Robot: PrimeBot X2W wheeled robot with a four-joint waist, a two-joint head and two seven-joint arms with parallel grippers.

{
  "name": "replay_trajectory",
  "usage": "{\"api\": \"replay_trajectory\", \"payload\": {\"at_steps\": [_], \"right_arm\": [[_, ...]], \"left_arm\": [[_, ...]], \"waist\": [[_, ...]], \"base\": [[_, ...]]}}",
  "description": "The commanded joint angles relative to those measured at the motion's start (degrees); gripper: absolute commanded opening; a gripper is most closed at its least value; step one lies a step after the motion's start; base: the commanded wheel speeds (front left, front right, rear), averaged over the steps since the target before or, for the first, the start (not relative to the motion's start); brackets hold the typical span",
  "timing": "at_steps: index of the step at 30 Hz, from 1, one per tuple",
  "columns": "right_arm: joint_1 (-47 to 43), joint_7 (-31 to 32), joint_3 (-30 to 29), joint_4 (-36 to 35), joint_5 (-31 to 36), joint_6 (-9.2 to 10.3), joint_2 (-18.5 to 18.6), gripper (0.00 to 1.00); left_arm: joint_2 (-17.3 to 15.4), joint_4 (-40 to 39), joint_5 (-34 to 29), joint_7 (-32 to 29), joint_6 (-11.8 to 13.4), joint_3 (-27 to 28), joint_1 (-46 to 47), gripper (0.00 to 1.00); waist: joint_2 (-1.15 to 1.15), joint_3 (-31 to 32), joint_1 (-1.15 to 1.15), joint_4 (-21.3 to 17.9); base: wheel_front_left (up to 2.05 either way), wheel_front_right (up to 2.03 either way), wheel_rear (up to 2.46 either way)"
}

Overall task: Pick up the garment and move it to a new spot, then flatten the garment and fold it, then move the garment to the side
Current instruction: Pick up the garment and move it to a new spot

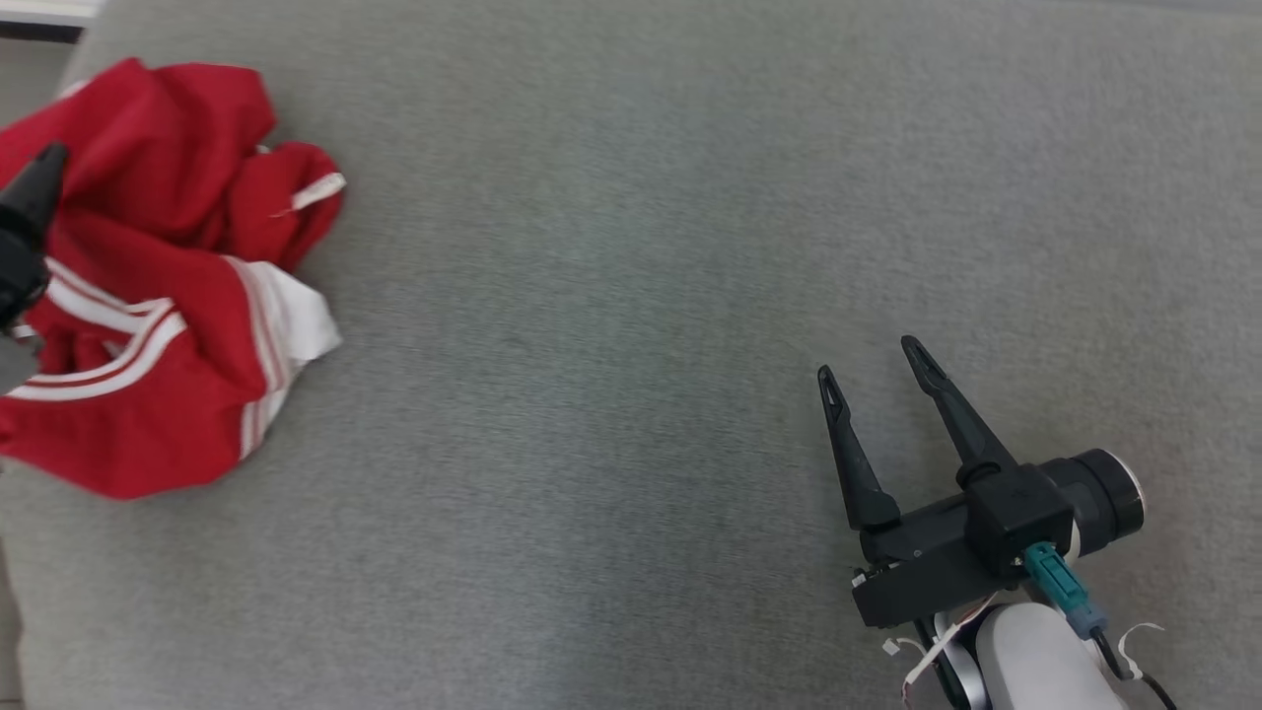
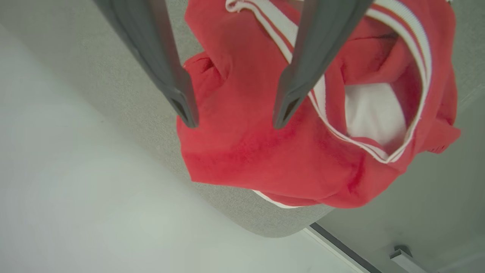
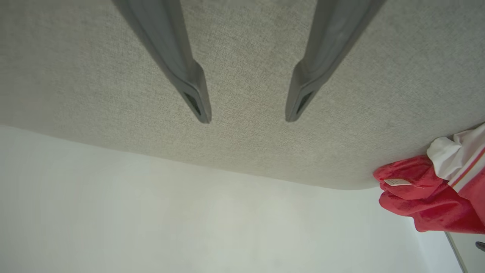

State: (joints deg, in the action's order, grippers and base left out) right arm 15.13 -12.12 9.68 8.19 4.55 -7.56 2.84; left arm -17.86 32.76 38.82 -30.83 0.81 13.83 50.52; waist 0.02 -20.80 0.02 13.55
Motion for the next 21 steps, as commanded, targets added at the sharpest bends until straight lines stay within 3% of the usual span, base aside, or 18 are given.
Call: {"api": "replay_trajectory", "payload": {"at_steps": [1,9,10,11,17,21], "right_arm": [[0.69,-0.39,-0.03,0.00,-0.27,0.14,0.08,1.00],[0.47,-1.25,-0.46,1.68,-1.31,0.14,0.09,1.00],[0.44,-1.39,-0.52,1.98,-1.55,0.14,0.08,1.00],[0.39,-1.49,-0.48,2.19,-1.74,0.14,0.08,1.00],[-1.34,-2.05,-0.38,4.26,-3.01,0.14,0.09,1.00],[-3.70,-2.29,-0.76,5.47,-4.20,0.14,0.08,1.00]], "left_arm": [[-1.36,-0.37,-0.97,-0.80,0.69,-0.28,-0.53,1.00],[-7.55,-1.64,-10.22,-3.47,3.75,-6.03,-5.20,1.00],[-7.98,-1.67,-10.80,-3.54,3.86,-6.61,-5.71,0.78],[-8.28,-1.91,-11.49,-3.40,3.99,-7.02,-6.19,0.00],[-9.32,-5.80,-13.42,-1.01,3.13,-8.56,-7.10,0.00],[-11.06,-9.18,-14.34,0.07,0.20,-10.58,-5.25,0.00]], "waist": [[-0.02,-6.23,-0.02,-6.55],[-0.02,-5.62,-0.02,-7.99],[-0.02,-5.12,-0.02,-7.99],[-0.02,-4.58,-0.02,-7.96],[-0.02,1.70,-0.02,-7.09],[-0.02,7.66,-0.02,-6.91]], "base": [[0.00,0.00,0.00],[0.00,0.00,0.00],[0.00,0.00,0.00],[0.00,0.00,0.00],[0.00,0.00,0.00],[0.00,0.00,0.00]]}}
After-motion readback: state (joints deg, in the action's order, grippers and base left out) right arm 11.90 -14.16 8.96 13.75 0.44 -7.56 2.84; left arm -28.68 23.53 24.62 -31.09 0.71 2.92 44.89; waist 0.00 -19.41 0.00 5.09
